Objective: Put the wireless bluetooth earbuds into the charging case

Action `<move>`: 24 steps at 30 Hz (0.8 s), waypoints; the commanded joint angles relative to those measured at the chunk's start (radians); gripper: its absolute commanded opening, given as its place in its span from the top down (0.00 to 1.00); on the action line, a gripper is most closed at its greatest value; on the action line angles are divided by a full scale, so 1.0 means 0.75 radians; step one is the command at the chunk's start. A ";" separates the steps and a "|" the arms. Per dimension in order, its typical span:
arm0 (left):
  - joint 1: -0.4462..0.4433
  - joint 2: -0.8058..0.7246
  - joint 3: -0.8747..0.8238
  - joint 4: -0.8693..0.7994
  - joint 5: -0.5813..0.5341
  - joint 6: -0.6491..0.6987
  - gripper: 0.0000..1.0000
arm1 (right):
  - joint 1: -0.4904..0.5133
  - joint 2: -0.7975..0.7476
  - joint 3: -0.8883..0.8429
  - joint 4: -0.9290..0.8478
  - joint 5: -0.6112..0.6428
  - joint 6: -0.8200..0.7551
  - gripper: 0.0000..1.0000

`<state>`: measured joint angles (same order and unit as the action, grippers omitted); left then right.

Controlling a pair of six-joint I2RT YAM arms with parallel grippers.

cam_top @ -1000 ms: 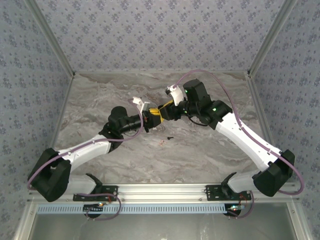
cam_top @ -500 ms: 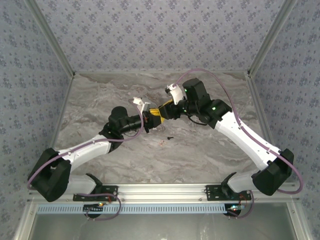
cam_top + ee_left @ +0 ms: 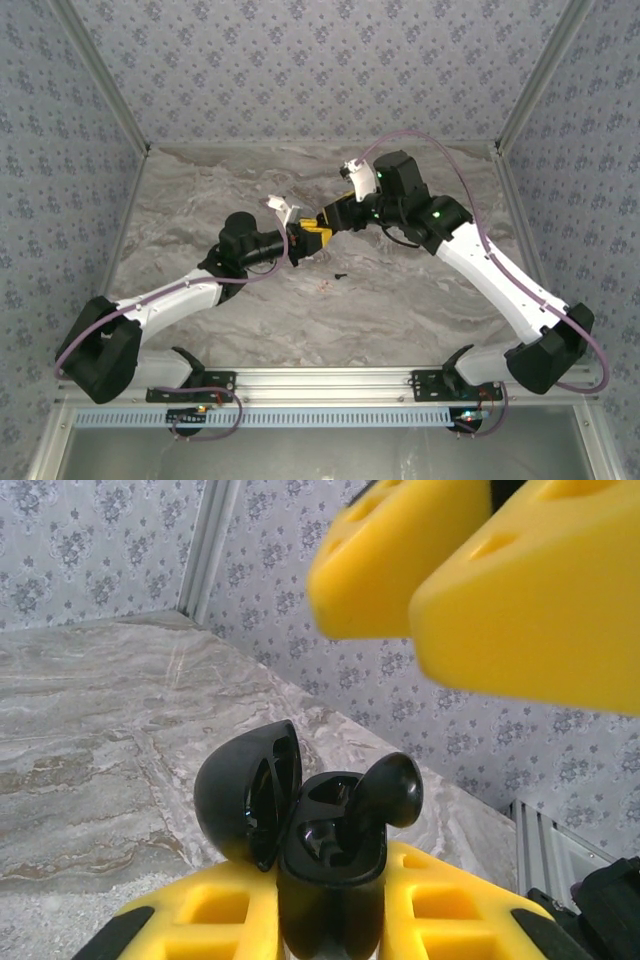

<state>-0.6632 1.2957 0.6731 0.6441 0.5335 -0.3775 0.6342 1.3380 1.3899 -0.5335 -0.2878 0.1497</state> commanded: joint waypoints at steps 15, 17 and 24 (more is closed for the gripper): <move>-0.010 -0.055 0.059 0.028 -0.016 0.034 0.79 | -0.044 -0.102 -0.127 -0.058 -0.087 0.024 0.90; -0.011 -0.051 0.059 0.036 -0.012 0.030 0.79 | -0.044 -0.095 -0.125 -0.054 -0.098 0.025 0.90; -0.014 -0.048 0.057 0.047 -0.003 0.025 0.79 | -0.037 -0.065 -0.120 -0.055 -0.143 0.026 0.88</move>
<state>-0.6643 1.2778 0.6762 0.6315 0.5159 -0.3637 0.6064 1.2770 1.2999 -0.5625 -0.3599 0.1680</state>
